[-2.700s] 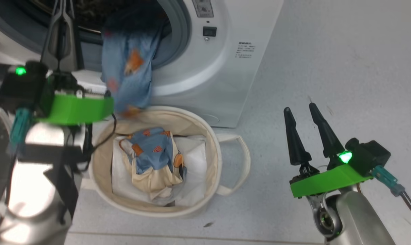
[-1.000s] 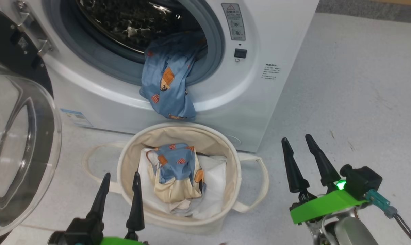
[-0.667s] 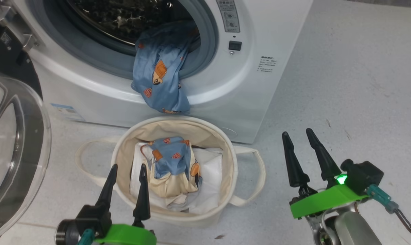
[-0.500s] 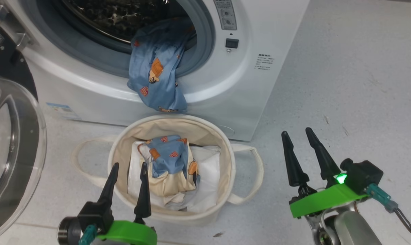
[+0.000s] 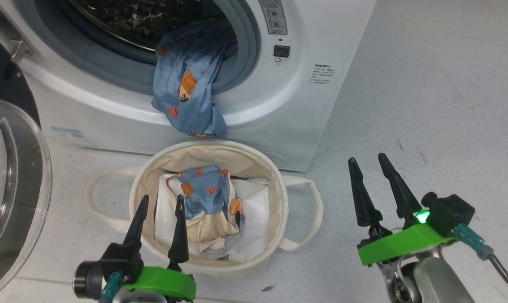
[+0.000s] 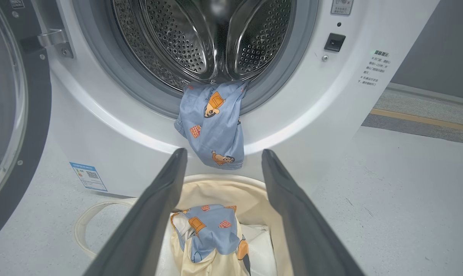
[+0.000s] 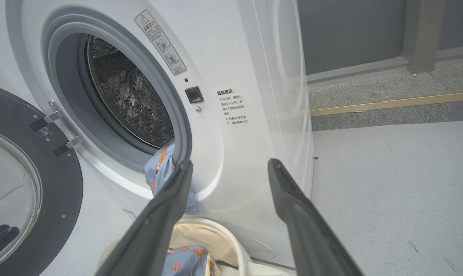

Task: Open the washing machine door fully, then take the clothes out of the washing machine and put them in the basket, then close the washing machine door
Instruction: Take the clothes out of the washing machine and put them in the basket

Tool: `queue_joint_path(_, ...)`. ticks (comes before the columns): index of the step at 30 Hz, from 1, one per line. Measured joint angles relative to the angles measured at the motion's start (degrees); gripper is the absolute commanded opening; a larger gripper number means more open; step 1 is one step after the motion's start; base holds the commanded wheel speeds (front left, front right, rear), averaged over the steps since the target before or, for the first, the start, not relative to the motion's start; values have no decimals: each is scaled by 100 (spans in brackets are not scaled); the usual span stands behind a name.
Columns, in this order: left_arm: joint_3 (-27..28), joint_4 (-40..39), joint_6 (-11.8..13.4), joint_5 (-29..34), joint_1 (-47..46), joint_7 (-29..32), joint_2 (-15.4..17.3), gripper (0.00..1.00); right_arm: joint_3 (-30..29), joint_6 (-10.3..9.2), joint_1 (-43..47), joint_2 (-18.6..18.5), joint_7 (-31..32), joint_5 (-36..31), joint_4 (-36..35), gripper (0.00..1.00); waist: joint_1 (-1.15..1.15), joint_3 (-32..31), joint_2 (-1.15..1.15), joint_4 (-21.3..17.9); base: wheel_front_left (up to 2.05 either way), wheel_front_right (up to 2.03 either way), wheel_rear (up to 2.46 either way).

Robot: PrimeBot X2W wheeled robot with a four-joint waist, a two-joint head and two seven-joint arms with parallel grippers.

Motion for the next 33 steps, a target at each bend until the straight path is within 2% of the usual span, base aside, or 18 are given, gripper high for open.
queue_joint_path(9, 133, -51, -104, 112, -1, 0, -43, 100, 10, 0, 0, 0, 0, 0, -11, 100, 0, 15, 0, -37, 0, 0, 0)
queue_joint_path(13, 66, 127, -288, 308, -213, 0, 26, 100, 34, 0, -12, 0, 0, -1, -41, 100, 0, 153, 0, -70, 0, 0, 0)
queue_joint_path(17, 76, 489, -421, 398, -931, 13, 215, 100, 33, 0, -127, 0, 0, -11, -107, 100, 0, 401, 0, -119, 0, 0, 0)
queue_joint_path(25, 219, 1274, -687, 381, -2618, 538, 379, 100, -24, 0, -526, 0, 0, -51, -229, 100, 0, 1130, 0, -275, 0, 0, 0)
queue_joint_path(30, 401, 1834, -848, 162, -3575, 904, 478, 100, 0, 0, -758, 0, 0, -5, -331, 100, 0, 1588, 0, -439, 0, 0, 0)
queue_joint_path(33, 498, 2182, -1099, -105, -4087, 1179, 495, 100, 3, 0, -884, -1, 0, 1, -357, 100, 1, 1809, 0, -554, 0, 0, 0)
